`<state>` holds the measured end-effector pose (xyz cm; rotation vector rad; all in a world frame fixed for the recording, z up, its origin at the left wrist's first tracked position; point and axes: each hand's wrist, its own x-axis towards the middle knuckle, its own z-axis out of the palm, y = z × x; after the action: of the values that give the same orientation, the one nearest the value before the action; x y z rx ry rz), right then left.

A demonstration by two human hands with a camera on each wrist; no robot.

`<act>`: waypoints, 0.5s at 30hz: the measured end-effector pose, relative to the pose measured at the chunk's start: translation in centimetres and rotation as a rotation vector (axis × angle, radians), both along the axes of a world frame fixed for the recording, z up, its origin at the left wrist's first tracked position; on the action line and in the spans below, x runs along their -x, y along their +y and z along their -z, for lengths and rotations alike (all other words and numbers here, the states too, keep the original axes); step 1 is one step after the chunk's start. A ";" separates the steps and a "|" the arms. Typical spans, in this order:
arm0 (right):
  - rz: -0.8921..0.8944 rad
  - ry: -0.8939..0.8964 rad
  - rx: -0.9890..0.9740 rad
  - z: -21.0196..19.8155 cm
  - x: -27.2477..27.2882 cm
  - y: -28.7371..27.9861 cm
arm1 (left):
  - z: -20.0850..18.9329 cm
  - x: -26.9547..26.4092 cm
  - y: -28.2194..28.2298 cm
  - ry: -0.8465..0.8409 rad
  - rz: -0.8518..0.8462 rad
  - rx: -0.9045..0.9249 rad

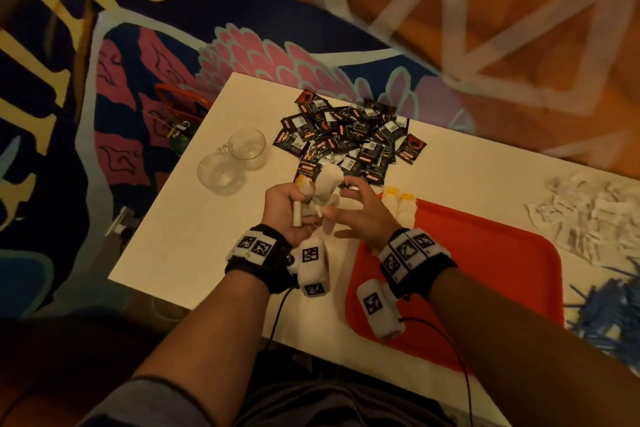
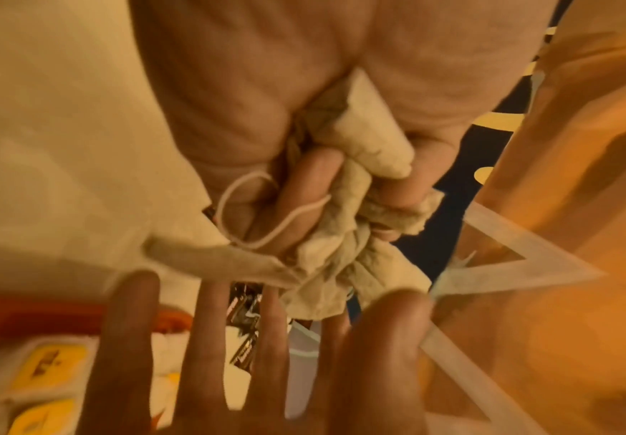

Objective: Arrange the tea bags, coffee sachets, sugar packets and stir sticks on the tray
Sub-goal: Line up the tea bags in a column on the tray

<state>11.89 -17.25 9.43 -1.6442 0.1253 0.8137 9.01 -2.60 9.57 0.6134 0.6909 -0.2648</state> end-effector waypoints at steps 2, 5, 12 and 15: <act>-0.025 0.064 -0.072 -0.5 -0.1 -0.5 | -0.7 -0.3 -1.0 -0.013 -0.018 0.033; -0.061 0.151 -0.161 -1.2 0.2 -1.7 | -1.7 -0.6 -1.9 -0.035 0.009 0.022; 0.047 -0.062 -0.116 -1.7 0.1 -4.0 | -3.4 -2.1 -3.7 0.000 0.114 -0.138; 0.116 -0.152 -0.122 -1.8 -0.2 -4.5 | -2.8 -1.9 -3.8 0.028 0.103 -0.170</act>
<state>12.07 -21.75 11.27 -1.5627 0.0621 0.5949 10.90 -6.43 12.33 0.8100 0.7146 -0.3127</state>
